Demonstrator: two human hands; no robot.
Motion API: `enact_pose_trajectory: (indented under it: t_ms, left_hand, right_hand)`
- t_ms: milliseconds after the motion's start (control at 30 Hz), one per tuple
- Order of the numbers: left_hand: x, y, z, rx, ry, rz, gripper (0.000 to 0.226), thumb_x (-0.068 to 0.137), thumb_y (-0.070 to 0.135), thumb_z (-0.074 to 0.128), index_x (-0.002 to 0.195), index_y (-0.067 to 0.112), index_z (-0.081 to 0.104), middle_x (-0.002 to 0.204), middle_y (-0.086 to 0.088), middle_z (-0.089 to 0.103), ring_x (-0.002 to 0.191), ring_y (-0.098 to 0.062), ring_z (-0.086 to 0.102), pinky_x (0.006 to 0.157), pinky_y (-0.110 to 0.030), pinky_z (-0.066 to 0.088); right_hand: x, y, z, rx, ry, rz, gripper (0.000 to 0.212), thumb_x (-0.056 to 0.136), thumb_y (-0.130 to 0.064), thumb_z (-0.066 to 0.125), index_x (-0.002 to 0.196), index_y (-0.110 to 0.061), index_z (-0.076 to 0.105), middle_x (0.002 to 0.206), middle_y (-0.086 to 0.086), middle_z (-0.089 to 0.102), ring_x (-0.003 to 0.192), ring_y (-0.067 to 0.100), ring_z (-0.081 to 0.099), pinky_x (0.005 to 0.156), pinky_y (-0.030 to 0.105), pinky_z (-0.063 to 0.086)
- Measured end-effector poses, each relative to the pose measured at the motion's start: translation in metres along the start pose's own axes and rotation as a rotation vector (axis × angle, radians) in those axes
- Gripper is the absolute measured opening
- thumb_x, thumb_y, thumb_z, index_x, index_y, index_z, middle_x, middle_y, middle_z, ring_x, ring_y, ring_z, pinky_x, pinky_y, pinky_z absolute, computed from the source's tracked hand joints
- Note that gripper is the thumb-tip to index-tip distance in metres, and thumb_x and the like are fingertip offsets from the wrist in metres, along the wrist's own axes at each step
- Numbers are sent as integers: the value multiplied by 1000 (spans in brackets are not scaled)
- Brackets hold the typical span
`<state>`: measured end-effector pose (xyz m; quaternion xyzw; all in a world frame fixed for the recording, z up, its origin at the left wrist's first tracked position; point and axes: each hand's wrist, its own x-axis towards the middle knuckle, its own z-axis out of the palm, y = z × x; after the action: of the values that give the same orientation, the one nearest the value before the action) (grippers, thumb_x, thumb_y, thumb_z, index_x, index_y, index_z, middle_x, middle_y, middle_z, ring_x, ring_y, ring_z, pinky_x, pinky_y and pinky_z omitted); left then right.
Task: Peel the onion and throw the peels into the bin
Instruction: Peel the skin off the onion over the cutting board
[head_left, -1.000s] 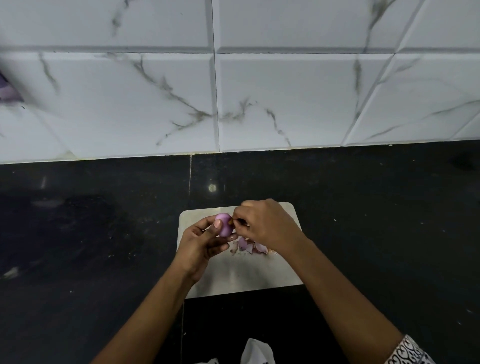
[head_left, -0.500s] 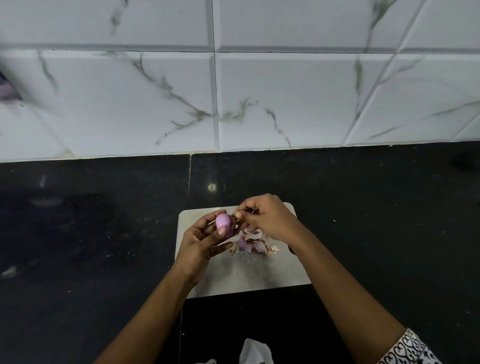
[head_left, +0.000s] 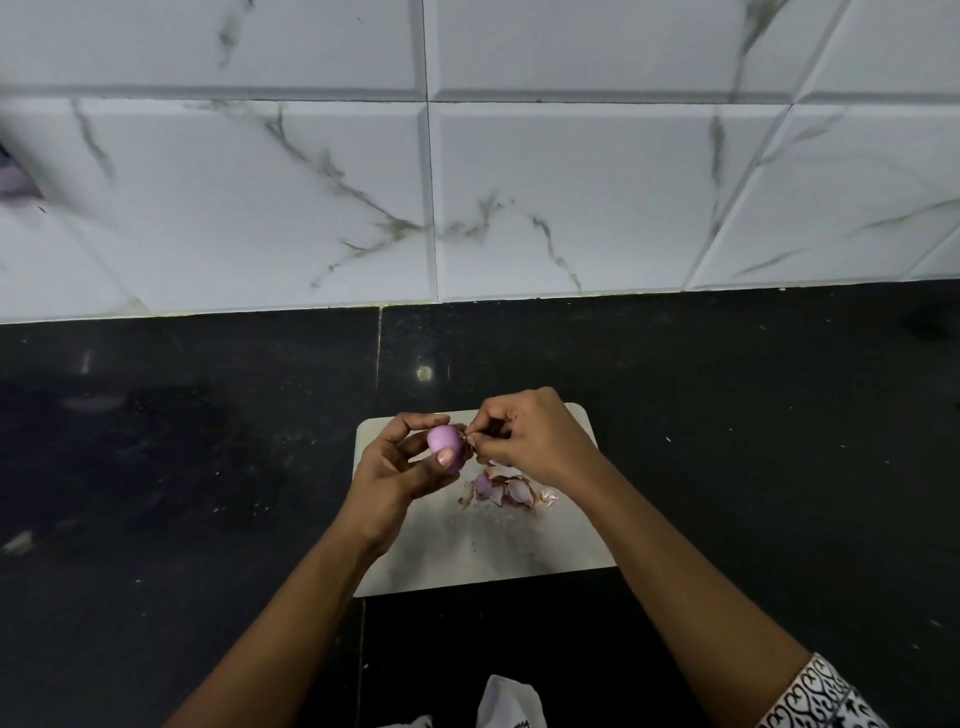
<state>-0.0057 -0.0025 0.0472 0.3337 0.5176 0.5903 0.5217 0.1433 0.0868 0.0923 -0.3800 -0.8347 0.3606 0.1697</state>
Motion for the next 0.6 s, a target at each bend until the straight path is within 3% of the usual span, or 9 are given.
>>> enact_pose_trajectory:
  t_ms: [133,333,467,600]
  left_hand:
    - [3,-4,-2,84,-7,56,31,75,-1,68,102,14,62,107,-5,68,105,-27,63,83,-42,56]
    - [1,-7,2,162,-8,171,36,74,-10,68,100,14,60,110,-10,66,104,-26,65,86,-37,56]
    - [-2,-10,5,221,1,210,41,73,-9,70,101,18,58,112,-1,64,106,-19,63,87,-33,55]
    - [-4,-12,5,202,-20,240,42,73,-11,69,103,15,56,115,-5,62,106,-21,63,87,-31,54]
  right_hand:
    - [-3,2,5,47,56,31,8,78,-9,69,84,-13,72,76,3,72,65,7,67,67,22,57]
    - [-5,3,15,64,147,119,4,80,-15,67,82,-18,69,71,-7,66,64,4,65,63,21,56]
    - [-2,5,15,164,142,171,5,80,-13,67,79,-18,69,70,-3,69,63,10,68,66,34,60]
    - [-1,4,13,317,87,263,7,83,-9,64,81,-14,69,71,1,70,65,14,70,70,38,60]
